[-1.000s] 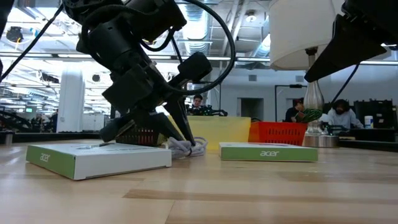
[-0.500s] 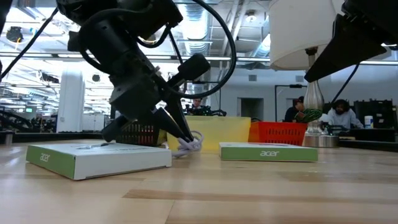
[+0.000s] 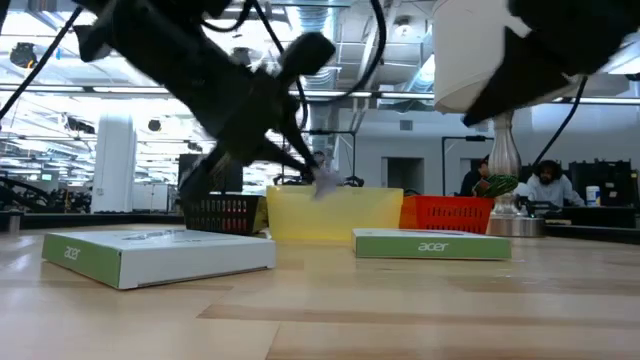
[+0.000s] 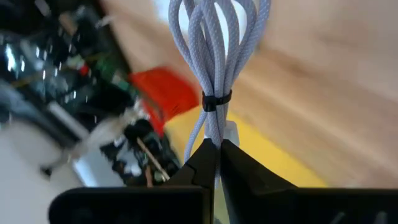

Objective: Pick and place items into bin
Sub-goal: Put the gray charger cable into the red bin

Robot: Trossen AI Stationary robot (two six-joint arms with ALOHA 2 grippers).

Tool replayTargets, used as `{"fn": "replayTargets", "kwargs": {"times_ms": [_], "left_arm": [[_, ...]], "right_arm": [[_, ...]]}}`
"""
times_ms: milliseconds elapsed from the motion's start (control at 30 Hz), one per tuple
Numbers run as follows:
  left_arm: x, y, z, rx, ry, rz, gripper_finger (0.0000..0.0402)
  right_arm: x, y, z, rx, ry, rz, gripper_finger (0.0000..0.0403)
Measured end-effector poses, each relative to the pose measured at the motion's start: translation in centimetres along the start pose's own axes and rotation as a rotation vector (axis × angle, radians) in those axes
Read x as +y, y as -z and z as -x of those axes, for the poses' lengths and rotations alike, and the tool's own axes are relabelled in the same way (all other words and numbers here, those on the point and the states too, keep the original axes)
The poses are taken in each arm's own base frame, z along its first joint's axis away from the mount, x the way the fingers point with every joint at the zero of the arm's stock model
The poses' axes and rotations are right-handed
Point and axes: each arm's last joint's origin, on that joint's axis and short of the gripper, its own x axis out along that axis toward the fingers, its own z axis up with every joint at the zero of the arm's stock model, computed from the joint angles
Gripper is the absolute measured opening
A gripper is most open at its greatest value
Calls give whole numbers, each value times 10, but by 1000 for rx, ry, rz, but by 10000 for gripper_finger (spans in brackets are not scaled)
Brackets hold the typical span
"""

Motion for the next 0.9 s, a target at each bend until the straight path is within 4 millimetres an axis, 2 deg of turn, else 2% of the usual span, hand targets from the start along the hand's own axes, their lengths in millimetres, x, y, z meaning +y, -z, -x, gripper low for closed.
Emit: {"fn": "replayTargets", "kwargs": {"times_ms": [167,267,467,600,767,900], "left_arm": [[18,15,15,89,-71,171,0],[34,32,25,109,-119,314,0],[68,88,53,120,-229,649,0],[82,126,79,27,-278,894,0],[88,162,105,-33,-322,1123,0],[88,175,116,-47,-342,1222,0]], "right_arm": [[1,-7,2,-205,83,-38,120],[1,-10,2,-289,122,-60,120],[-4,-19,-7,-371,199,-103,120],[-5,-28,-15,-398,254,-71,126],[-3,-52,-20,-425,324,-18,163],[-1,-76,-22,-424,373,35,210]]}}
